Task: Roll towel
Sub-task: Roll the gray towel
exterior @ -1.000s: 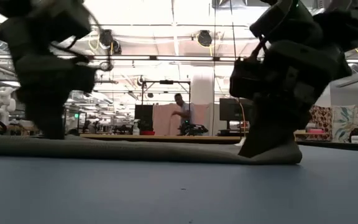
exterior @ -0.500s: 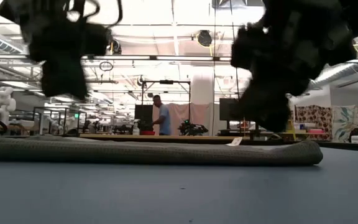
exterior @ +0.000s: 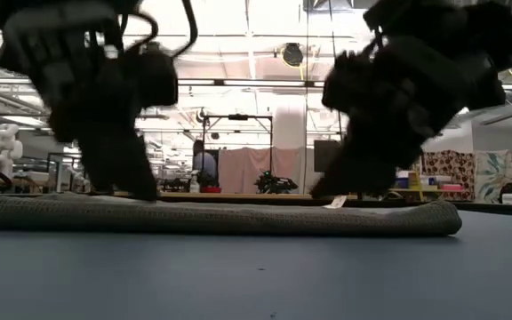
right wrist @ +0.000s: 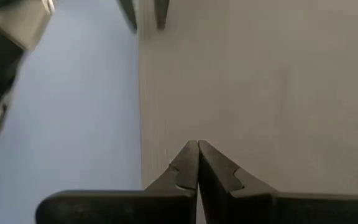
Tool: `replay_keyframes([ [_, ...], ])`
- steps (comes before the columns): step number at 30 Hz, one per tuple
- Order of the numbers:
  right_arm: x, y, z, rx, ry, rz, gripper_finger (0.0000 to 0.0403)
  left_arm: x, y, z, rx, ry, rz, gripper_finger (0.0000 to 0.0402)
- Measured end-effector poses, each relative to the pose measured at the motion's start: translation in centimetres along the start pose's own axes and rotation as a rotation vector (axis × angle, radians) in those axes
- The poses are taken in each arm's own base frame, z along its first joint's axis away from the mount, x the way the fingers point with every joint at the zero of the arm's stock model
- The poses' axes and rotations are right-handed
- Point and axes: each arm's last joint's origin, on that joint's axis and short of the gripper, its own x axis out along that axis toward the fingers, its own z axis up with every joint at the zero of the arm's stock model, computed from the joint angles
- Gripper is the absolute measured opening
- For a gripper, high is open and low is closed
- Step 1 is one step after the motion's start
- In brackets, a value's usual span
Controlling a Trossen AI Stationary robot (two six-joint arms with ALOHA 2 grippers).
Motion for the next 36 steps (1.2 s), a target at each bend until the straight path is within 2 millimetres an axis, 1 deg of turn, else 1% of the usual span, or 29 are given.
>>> replay_keyframes([
  [3,0.7,-0.3,-1.0,0.022,0.056,0.007,0.0000,1.1,0.7,-1.0,-0.067,0.056,0.049,0.0111],
  [6,1.0,-0.4,-1.4,0.072,0.088,0.013,0.0000,1.0,0.7,-0.7,-0.171,0.076,0.019,0.0111],
  [8,0.7,-0.5,-1.1,0.101,0.100,0.038,0.0000,-0.1,0.7,0.4,-0.247,0.080,-0.025,0.0111],
  [10,0.1,-0.4,-0.1,0.115,0.080,0.073,0.0000,-1.7,0.0,2.1,-0.283,0.061,-0.062,0.0111],
  [13,-1.3,-0.2,2.0,0.120,0.027,0.128,0.0000,-4.3,-0.5,3.6,-0.317,0.070,0.013,0.0111],
  [15,-2.1,-0.7,3.0,0.117,0.018,0.131,0.0000,-6.2,-0.9,4.4,-0.331,0.050,0.094,0.0111],
  [16,-2.6,-1.0,3.6,0.122,0.020,0.119,0.0000,-7.2,-1.0,4.7,-0.356,0.046,0.144,0.0111],
  [18,-3.6,-2.1,5.0,0.153,0.027,0.059,0.0000,-8.7,-0.9,4.6,-0.441,0.065,0.247,0.0111],
  [20,-4.4,-3.4,6.5,0.173,0.032,-0.003,0.0000,-9.4,-0.5,3.6,-0.500,0.121,0.338,0.0111],
  [24,-4.9,-6.9,8.3,0.181,0.080,-0.098,0.0000,-9.3,0.2,2.1,-0.551,0.180,0.429,0.0111],
  [27,-5.0,-9.4,10.0,0.230,0.110,-0.096,0.0000,-8.0,1.3,0.5,-0.591,0.223,0.467,0.0101],
  [31,-4.7,-11.9,11.7,0.238,0.213,-0.156,0.0000,-6.7,3.6,-1.7,-0.659,0.246,0.515,0.0074],
  [33,-4.2,-12.9,12.0,0.215,0.226,-0.163,0.0000,-6.2,4.9,-2.4,-0.657,0.235,0.515,0.0058],
  [36,-3.0,-14.1,10.9,0.202,0.283,-0.182,0.0000,-5.8,6.4,-2.8,-0.622,0.232,0.500,0.0036],
])
